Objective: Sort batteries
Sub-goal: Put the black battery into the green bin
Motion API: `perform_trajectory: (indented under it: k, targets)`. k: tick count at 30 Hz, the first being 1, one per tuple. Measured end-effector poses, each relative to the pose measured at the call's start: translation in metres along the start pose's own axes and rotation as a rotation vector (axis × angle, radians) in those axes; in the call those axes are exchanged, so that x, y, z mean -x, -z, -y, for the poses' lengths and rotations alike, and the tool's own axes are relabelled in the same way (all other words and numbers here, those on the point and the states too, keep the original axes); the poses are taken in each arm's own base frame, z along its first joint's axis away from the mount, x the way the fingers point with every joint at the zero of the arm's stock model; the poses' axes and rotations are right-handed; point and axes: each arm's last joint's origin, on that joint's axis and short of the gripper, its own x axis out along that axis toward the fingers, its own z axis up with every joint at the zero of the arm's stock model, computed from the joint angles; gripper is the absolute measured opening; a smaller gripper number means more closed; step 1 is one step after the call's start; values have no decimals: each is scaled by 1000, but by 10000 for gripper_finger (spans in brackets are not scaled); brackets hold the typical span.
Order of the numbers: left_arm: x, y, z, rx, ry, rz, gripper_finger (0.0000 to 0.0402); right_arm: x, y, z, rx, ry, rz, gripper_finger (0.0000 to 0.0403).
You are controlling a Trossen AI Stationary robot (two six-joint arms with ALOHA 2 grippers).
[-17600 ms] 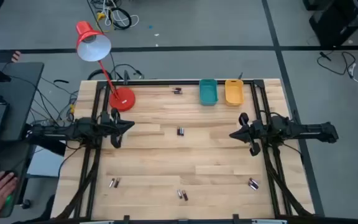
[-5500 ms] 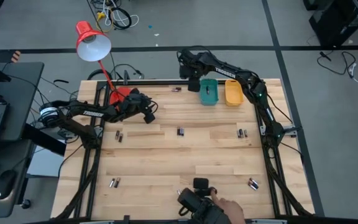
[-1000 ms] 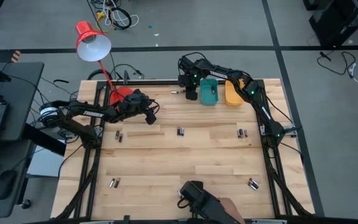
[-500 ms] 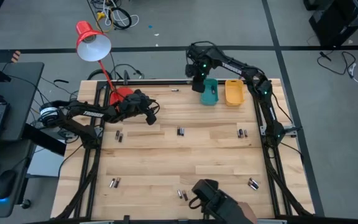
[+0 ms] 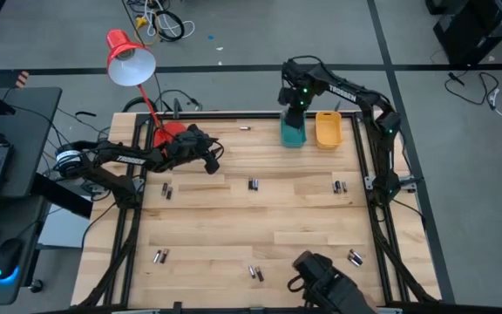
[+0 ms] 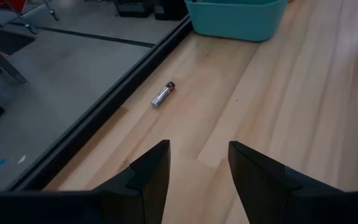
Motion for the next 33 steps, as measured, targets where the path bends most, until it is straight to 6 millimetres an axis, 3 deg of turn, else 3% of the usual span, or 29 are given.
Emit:
perform_trajectory:
  k: [8,19,25,33]
  targets:
    - [0,1,2,-1,56,-8,179,-30,23,-3,-18,99,-52,52]
    - [0,1,3,-1,84,-3,179,-41,27,-3,-13,118,-45,97]
    - [0,1,3,-1,84,-2,179,-38,24,-10,-14,121,-31,117]
    - [0,-2,5,-27,173,37,179,-2,7,-51,-40,249,106,112]
